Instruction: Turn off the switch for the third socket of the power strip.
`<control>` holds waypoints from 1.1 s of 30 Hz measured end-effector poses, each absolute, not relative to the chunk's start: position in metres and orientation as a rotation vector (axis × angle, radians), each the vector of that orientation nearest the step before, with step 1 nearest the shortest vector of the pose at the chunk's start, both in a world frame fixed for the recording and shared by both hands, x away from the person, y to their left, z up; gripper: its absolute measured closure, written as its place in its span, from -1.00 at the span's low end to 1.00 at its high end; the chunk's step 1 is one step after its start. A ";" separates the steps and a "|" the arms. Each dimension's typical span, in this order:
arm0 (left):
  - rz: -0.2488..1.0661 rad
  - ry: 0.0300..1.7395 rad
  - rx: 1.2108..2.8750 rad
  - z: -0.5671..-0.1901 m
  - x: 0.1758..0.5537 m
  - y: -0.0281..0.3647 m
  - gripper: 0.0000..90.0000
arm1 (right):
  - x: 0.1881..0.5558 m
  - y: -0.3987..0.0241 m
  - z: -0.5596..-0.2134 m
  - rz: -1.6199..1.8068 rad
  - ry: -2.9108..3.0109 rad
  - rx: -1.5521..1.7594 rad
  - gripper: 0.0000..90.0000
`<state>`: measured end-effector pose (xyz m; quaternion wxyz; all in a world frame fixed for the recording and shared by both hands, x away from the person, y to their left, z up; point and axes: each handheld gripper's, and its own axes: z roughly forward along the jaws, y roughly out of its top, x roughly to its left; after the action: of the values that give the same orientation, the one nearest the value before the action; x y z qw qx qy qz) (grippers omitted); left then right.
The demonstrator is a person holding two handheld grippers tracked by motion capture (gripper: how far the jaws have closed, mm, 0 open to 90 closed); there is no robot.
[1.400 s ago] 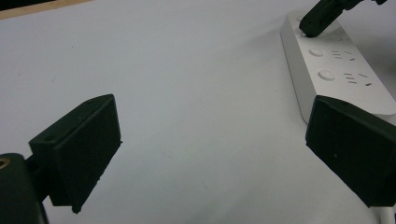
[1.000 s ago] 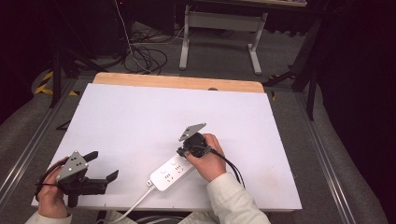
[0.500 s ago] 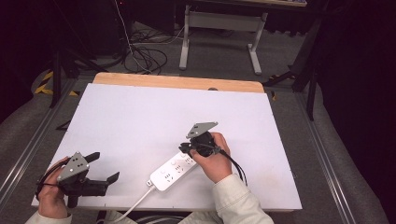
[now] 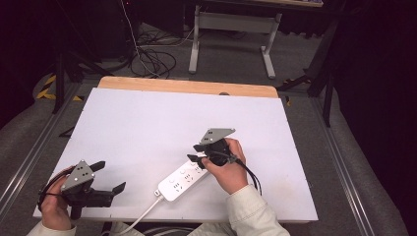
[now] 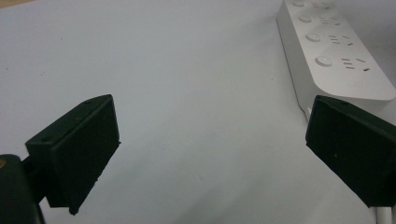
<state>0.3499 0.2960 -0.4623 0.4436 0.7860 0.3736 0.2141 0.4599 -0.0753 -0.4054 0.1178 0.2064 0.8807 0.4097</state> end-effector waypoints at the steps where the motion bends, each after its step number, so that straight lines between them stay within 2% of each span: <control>1: 0.536 0.923 1.950 -0.462 0.350 0.296 -0.92 | 0.459 -0.076 -0.405 1.203 2.572 0.616 0.09; 6: 0.542 0.924 1.946 -0.462 0.349 0.297 -0.92 | 0.454 -0.083 -0.401 1.245 2.527 0.627 -0.18; 33: 0.528 0.960 1.935 -0.461 0.346 0.295 -0.93 | 0.433 -0.154 -0.395 1.365 2.380 0.759 -0.48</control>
<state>0.3464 0.2949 -0.4608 0.4429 0.7803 0.3870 0.2128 0.4328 -0.1537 -0.3955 0.1470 0.2636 0.8270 0.4743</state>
